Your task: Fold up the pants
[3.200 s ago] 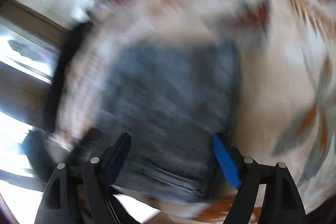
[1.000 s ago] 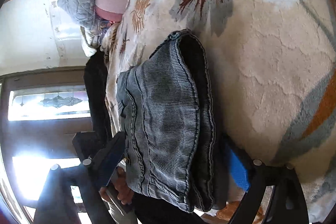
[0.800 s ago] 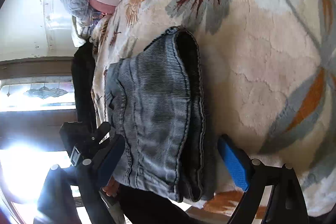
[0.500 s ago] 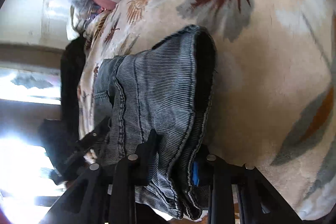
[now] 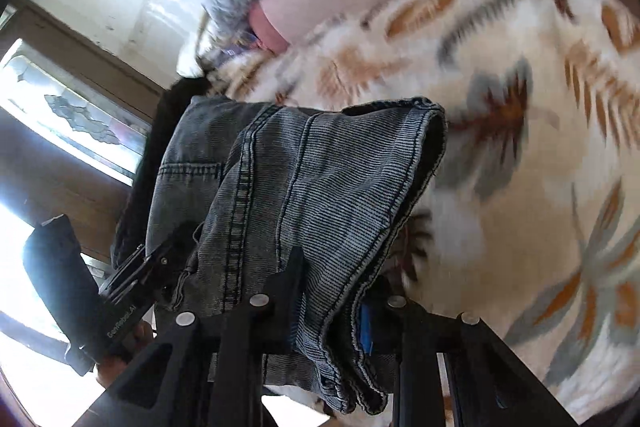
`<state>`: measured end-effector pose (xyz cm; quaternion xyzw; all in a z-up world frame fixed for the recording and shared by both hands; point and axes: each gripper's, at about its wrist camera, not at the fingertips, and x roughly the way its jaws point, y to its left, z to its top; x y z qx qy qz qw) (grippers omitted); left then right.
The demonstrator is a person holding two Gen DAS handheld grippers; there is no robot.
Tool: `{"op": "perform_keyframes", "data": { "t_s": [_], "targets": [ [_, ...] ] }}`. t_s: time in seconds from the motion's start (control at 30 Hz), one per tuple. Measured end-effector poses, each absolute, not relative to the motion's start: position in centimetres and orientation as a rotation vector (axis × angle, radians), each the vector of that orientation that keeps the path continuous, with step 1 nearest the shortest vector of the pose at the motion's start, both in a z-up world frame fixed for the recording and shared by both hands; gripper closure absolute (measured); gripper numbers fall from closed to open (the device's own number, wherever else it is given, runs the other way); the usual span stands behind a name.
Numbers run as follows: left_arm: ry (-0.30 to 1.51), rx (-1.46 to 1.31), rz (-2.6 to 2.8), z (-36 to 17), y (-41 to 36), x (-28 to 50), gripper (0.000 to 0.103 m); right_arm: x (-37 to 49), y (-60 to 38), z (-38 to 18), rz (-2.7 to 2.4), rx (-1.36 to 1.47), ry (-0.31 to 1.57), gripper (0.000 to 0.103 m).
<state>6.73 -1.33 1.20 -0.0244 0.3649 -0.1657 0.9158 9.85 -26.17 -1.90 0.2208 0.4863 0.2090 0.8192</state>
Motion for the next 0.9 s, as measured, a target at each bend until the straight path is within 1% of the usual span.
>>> {"op": "perform_keyframes", "data": {
  "t_s": [0.1, 0.2, 0.27, 0.37, 0.4, 0.43, 0.47, 0.5, 0.53, 0.6, 0.7, 0.73, 0.77, 0.8, 0.87, 0.9],
  "targets": [
    [0.715, -0.068, -0.351, 2.6, -1.3, 9.0, 0.075, 11.8, -26.5, 0.6, 0.443, 0.426, 0.995, 0.079],
    [0.698, -0.102, -0.357, 2.8, -1.2, 11.5, 0.075, 14.2, -26.8, 1.6, 0.428, 0.391, 0.98, 0.079],
    [0.705, -0.129, -0.351, 2.2, -1.3, 12.8, 0.075, 15.6, -26.9, 1.3, 0.419, 0.389, 0.987, 0.079],
    [0.76, -0.153, -0.333, -0.4, -1.6, 14.7, 0.074, 18.4, -26.9, -1.5, 0.401, 0.383, 1.036, 0.078],
    [0.791, -0.161, -0.323, -1.4, -1.9, 15.3, 0.068, 19.3, -26.9, -2.7, 0.394, 0.396, 1.064, 0.076],
    [0.86, -0.168, -0.31, -3.6, -2.0, 16.6, 0.052, 20.1, -27.0, -4.6, 0.366, 0.401, 1.1, 0.074],
    [0.911, -0.164, -0.294, -5.2, -2.2, 17.4, 0.043, 20.6, -27.1, -6.2, 0.338, 0.394, 1.13, 0.066],
    [0.981, -0.144, -0.245, -7.2, -2.4, 18.2, 0.032, 21.4, -27.1, -8.5, 0.285, 0.363, 1.192, 0.058],
    [1.019, -0.125, -0.196, -8.4, -2.4, 18.4, 0.03, 21.5, -27.4, -10.0, 0.241, 0.357, 1.236, 0.042],
    [0.988, -0.166, -0.186, -7.8, -1.5, 17.4, 0.028, 20.7, -28.0, -9.6, 0.252, 0.401, 1.192, 0.042],
    [0.925, -0.136, -0.141, -4.9, -0.7, 14.8, 0.026, 18.8, -28.3, -6.9, 0.245, 0.35, 1.129, 0.041],
    [0.871, -0.109, -0.144, -3.6, -0.4, 13.2, 0.021, 17.6, -28.5, -5.4, 0.25, 0.344, 1.082, 0.039],
    [0.84, -0.094, -0.137, -3.1, -0.3, 12.2, 0.018, 16.4, -28.4, -4.1, 0.267, 0.345, 1.037, 0.034],
    [0.807, -0.076, -0.111, -2.8, -0.3, 11.2, 0.013, 15.4, -28.0, -3.2, 0.288, 0.333, 1.003, 0.032],
    [0.806, -0.038, -0.083, -3.6, -0.7, 10.7, 0.013, 14.4, -26.9, -2.9, 0.299, 0.299, 0.974, 0.025],
    [0.84, -0.013, -0.065, -4.5, -0.9, 11.4, 0.013, 14.2, -26.1, -3.8, 0.293, 0.268, 0.993, 0.023]
  ]
}}
